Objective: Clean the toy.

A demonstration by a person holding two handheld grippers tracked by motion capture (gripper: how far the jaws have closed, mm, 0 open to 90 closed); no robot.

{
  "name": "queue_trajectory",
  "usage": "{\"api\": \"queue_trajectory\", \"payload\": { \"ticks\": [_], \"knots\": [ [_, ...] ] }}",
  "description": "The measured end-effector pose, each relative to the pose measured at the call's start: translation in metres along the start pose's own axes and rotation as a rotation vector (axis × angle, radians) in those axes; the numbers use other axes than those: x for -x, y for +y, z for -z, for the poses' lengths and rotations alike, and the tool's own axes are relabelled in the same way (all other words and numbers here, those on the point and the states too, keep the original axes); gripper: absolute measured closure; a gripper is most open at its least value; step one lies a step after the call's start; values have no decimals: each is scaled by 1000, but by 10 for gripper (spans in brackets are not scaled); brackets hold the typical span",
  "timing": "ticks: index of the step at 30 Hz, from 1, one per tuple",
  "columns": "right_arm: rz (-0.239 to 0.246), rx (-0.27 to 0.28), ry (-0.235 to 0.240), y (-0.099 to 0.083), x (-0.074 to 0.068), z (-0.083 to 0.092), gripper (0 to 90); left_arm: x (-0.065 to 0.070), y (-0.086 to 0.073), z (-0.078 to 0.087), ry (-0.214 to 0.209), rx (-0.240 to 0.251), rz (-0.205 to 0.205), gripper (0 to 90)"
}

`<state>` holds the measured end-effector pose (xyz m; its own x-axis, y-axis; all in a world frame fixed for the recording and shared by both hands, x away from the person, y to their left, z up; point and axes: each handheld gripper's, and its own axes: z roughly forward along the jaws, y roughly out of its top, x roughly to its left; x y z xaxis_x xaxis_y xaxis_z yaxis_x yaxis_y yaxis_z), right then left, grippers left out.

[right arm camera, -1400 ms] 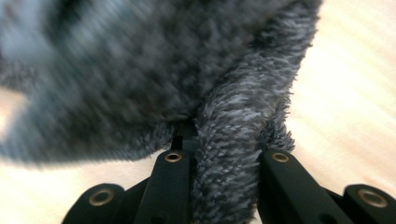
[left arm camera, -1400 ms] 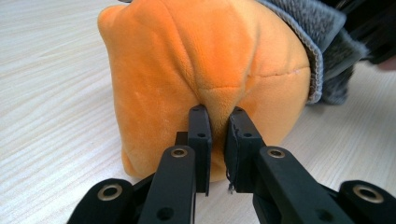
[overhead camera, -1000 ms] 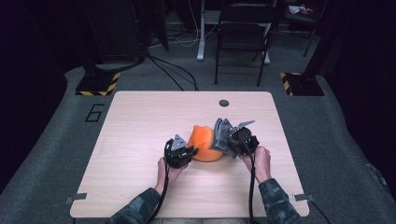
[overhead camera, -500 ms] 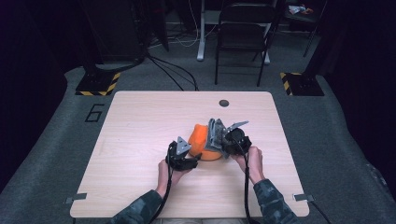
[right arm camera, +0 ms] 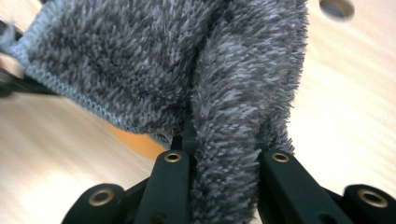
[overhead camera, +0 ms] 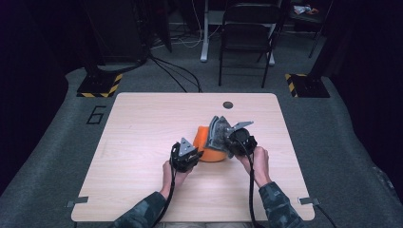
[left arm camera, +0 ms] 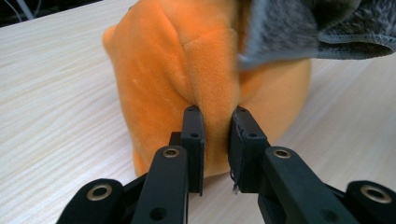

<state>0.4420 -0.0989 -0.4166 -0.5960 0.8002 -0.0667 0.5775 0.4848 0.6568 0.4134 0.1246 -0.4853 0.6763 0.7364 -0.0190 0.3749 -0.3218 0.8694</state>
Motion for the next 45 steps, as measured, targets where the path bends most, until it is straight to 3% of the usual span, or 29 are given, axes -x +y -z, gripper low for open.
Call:
{"api": "queue_trajectory", "payload": {
  "ticks": [4, 6, 8, 9, 10, 12, 20, 30, 34, 41, 42, 45],
  "knots": [
    [77, 41, 15, 12, -21, 8, 777, 11, 5, 5, -17, -5, -10, 776],
    [103, 13, 15, 12, -28, 2, 777, 12, 4, 5, -24, -22, -19, 774],
    [98, -5, 5, 8, -29, -7, 777, 9, 1, 2, -24, -32, -11, 772],
    [105, -11, 13, 7, -27, -10, 777, 7, 0, 0, -28, -37, -10, 771],
    [78, -24, 21, 5, -26, -11, 777, 6, -1, -1, -31, -36, -8, 769],
    [90, -26, 32, 4, -22, -13, 777, 5, -1, -2, -34, -45, -13, 766],
    [77, -52, 33, -7, -11, -13, 775, 2, -2, -3, -48, -53, 0, 762],
    [13, -109, 44, -25, 10, -21, 776, -3, -3, -4, -54, -49, 14, 760],
    [-6, -140, 24, -31, 16, -29, 776, -5, -4, -3, -54, -50, 28, 758],
    [-34, -253, 1, -49, 26, -59, 775, -9, -6, -3, -50, -31, 43, 751],
    [-35, -235, 17, -50, 28, -60, 775, -9, -7, -3, -59, -20, 47, 746],
    [-42, -244, 11, -49, 28, -57, 775, -11, -7, -2, -58, -11, 40, 741]
  ]
}}
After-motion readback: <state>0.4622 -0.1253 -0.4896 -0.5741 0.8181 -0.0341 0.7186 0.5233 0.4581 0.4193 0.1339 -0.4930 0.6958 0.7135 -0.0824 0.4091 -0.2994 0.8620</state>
